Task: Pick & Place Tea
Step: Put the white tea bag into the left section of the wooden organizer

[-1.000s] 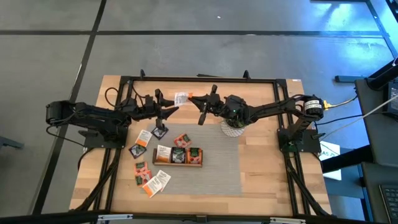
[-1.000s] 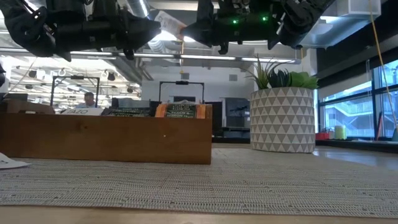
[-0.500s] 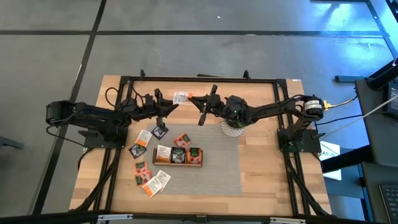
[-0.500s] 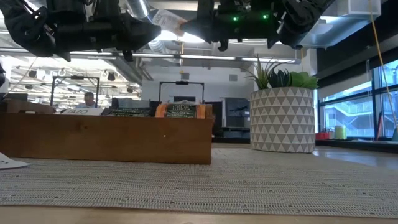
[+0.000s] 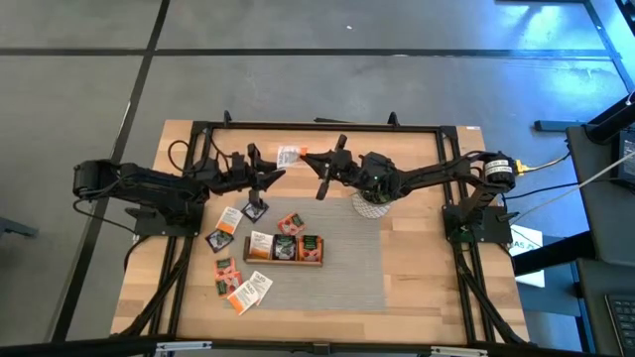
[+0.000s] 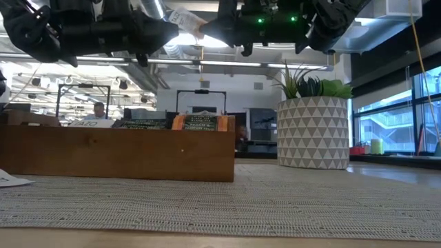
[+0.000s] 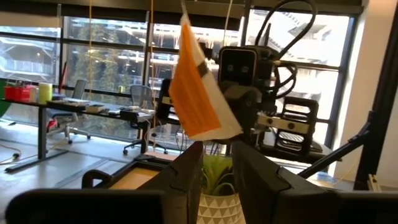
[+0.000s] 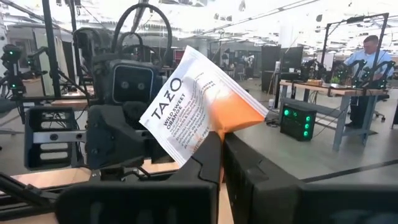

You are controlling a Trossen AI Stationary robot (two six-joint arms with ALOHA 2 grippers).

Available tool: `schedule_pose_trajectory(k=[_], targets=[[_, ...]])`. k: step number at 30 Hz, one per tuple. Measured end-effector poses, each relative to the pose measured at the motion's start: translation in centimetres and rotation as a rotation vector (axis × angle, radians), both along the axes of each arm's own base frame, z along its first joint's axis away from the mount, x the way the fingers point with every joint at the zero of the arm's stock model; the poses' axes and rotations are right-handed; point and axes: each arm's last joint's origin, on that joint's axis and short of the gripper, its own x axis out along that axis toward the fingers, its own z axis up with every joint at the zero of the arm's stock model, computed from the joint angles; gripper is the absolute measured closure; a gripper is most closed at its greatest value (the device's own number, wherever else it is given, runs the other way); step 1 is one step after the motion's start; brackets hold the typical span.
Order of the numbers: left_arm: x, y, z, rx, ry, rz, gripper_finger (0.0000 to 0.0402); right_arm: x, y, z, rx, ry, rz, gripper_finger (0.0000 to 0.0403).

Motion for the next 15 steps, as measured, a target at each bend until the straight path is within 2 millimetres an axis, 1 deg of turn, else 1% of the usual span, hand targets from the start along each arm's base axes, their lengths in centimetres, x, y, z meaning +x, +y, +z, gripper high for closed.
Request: schedule_pose_trajectory(k=[6,11,15], targets=[[0.0,-0.3,0.1,-0.008,-0.017,0.019,0.0315,0.0,0.0,0.0,-0.002,-0.008,0.000,0.0389],[0.0,-0.6,0.4,0.036,-0.041,0.021,0.0304,0.6,-0.1,-1.1,0.000,0.003,0.000,0.0389],[0.0,-0.7,0.4,0.036,-0.039,0.017,0.0296,1.1,-0.1,-1.2,0.000,-0.001,0.000,0.0389]])
